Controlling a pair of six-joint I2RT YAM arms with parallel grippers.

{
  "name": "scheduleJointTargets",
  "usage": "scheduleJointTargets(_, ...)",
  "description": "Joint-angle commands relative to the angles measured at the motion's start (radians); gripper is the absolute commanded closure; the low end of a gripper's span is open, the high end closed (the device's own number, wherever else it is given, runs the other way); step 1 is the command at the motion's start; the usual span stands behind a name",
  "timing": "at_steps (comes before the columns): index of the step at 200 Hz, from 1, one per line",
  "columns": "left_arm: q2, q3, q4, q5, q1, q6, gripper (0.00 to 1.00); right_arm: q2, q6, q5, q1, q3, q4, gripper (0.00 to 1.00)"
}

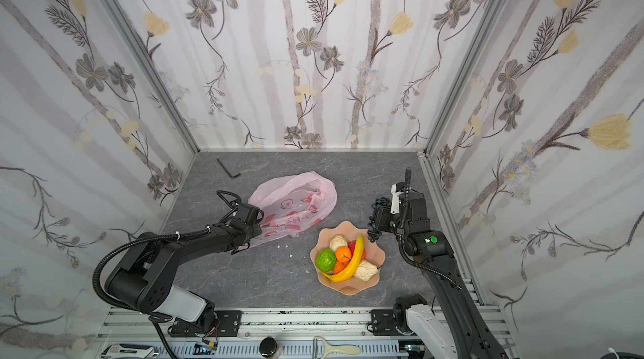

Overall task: Take the fake fruits out of the plastic bag
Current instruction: 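Carry the grapes over the peach plate and lower them with the right gripper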

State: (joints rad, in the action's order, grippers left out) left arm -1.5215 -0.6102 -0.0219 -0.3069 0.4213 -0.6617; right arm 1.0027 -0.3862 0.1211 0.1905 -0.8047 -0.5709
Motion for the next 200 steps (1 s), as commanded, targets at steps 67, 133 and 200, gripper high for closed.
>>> scheduleJointTargets(67, 0.013, 0.01, 0.008, 0.008, -0.001, -0.009, 1.0, 0.015, -0.017, -0.002, 0.057, 0.066, 0.002, 0.56)
scheduleJointTargets(133, 0.039, 0.032, 0.009, 0.001, -0.001, -0.009, 1.0, 0.16, 0.088, -0.026, 0.137, -0.015, 0.004, 0.52)
scheduleJointTargets(200, 0.039, 0.033, 0.01, -0.011, -0.001, 0.001, 1.0, 0.29, 0.135, -0.011, 0.182, -0.116, -0.054, 0.54)
